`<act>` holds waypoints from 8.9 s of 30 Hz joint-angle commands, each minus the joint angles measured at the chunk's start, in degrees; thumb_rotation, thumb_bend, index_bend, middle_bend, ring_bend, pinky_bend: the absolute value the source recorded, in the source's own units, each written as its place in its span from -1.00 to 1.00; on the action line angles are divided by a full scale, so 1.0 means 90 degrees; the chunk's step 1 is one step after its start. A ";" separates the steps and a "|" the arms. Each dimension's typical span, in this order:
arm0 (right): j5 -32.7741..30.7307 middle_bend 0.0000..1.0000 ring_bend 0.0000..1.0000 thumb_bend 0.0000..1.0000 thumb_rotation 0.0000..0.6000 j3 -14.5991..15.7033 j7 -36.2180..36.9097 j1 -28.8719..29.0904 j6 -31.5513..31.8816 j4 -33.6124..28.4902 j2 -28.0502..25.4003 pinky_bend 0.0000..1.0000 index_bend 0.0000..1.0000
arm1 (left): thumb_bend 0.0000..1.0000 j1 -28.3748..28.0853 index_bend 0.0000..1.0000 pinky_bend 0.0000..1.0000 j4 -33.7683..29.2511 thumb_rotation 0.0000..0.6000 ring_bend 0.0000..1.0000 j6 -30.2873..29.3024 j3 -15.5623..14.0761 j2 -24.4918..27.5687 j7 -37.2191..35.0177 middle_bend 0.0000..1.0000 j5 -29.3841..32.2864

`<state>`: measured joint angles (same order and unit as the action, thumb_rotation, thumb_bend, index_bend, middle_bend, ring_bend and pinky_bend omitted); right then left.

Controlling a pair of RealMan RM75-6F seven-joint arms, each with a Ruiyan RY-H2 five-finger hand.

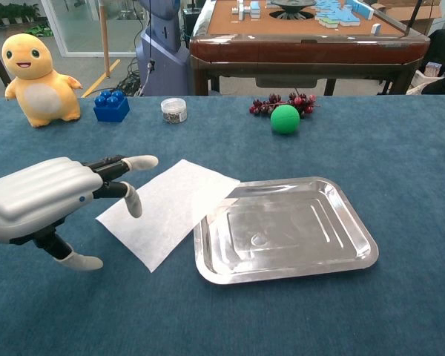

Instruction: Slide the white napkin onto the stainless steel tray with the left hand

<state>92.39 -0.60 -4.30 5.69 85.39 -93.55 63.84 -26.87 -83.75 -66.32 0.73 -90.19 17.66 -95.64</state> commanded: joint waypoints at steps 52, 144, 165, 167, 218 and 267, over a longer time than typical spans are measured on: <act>-0.0100 -0.12 -0.31 -0.48 1.00 -0.0050 0.0042 0.0020 -0.0114 -0.0015 -0.0048 -0.13 0.08 | -0.45 -0.0508 -0.41 -0.55 0.0678 1.00 -1.00 0.0434 -0.0006 -0.0455 0.0669 -1.00 0.0756; -0.0117 -0.12 -0.31 -0.48 1.00 -0.0040 0.0004 0.0043 -0.0187 -0.0028 -0.0055 -0.13 0.08 | -0.61 -0.0428 -0.32 -0.52 0.1846 1.00 -1.00 -0.0214 -0.0288 -0.0900 0.0020 -0.95 0.0271; -0.0111 -0.12 -0.31 -0.48 1.00 -0.0042 0.0057 0.0037 -0.0166 -0.0032 -0.0074 -0.13 0.08 | -0.65 -0.0395 -0.39 -0.49 0.2371 1.00 -1.00 -0.0450 -0.0222 -0.1355 -0.0200 -0.93 0.0193; -0.0115 -0.12 -0.31 -0.48 1.00 -0.0043 0.0058 0.0037 -0.0167 -0.0032 -0.0074 -0.13 0.08 | -0.65 -0.0393 -0.40 -0.49 0.2414 1.00 -1.00 -0.0459 -0.0223 -0.1384 -0.0226 -0.93 0.0190; -0.0126 -0.12 -0.31 -0.48 1.00 -0.0039 0.0003 0.0049 -0.0200 -0.0033 -0.0061 -0.13 0.08 | -0.42 -0.0332 -0.17 -0.45 0.2648 1.00 -0.98 -0.0783 -0.0142 -0.1638 -0.0484 -0.89 0.0161; -0.0084 -0.12 -0.31 -0.48 1.00 -0.0030 -0.0029 0.0036 -0.0159 -0.0038 -0.0042 -0.13 0.08 | -0.13 -0.0161 0.15 -0.43 0.2477 1.00 -0.97 -0.1225 -0.0043 -0.1188 -0.1050 -0.83 0.0184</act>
<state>91.63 -0.87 -4.57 6.01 83.96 -93.89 63.46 -28.39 -60.80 -77.09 0.33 -101.34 8.17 -93.84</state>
